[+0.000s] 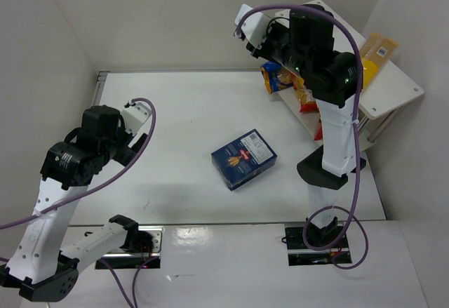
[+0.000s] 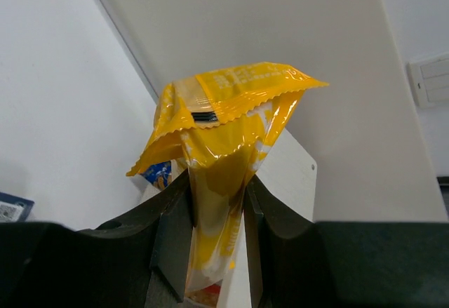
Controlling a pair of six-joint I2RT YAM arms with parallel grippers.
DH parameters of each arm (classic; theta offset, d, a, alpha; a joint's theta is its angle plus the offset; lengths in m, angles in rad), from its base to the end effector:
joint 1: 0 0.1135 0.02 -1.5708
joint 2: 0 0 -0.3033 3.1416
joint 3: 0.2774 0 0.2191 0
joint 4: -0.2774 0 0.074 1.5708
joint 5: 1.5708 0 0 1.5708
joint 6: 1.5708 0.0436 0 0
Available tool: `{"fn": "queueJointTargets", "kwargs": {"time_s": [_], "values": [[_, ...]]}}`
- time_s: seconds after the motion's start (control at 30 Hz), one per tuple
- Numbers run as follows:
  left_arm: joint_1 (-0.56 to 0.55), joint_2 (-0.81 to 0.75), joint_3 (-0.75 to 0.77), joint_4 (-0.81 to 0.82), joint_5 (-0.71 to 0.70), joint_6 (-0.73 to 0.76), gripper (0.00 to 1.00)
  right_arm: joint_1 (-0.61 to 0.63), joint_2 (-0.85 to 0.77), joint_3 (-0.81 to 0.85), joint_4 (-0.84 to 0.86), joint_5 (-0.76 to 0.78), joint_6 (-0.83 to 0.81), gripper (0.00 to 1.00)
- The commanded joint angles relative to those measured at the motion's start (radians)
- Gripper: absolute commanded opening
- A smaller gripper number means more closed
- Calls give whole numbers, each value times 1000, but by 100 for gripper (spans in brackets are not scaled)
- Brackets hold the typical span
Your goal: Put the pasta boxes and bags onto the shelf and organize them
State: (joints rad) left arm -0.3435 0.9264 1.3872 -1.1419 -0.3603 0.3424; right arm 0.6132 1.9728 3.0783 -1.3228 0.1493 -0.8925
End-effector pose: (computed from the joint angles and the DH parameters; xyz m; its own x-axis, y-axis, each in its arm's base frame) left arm 0.0890 -0.0155 0.4311 -0.5392 0.5266 -0.6573 0.2530 0.8457 0.4699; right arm 0.2441 0.1639 0.5826 0.2400 -0.7726 -0.5877 -0.4198 0.4633 -0.7805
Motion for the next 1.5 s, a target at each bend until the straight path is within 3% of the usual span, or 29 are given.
{"fn": "queueJointTargets", "kwargs": {"time_s": [0.0, 0.67, 1.3, 1.47], "values": [[6, -23, -8, 30, 15, 14, 99, 32, -28, 56, 82, 94, -179, 0], [24, -70, -37, 39, 34, 23, 99, 71, -9, 7, 23, 248, -604, 0], [44, -116, -60, 39, 43, 23, 99, 62, 34, 53, 23, 555, -796, 0], [44, -126, -70, 39, 43, 23, 99, 14, 34, 53, 23, 576, -806, 0]]}}
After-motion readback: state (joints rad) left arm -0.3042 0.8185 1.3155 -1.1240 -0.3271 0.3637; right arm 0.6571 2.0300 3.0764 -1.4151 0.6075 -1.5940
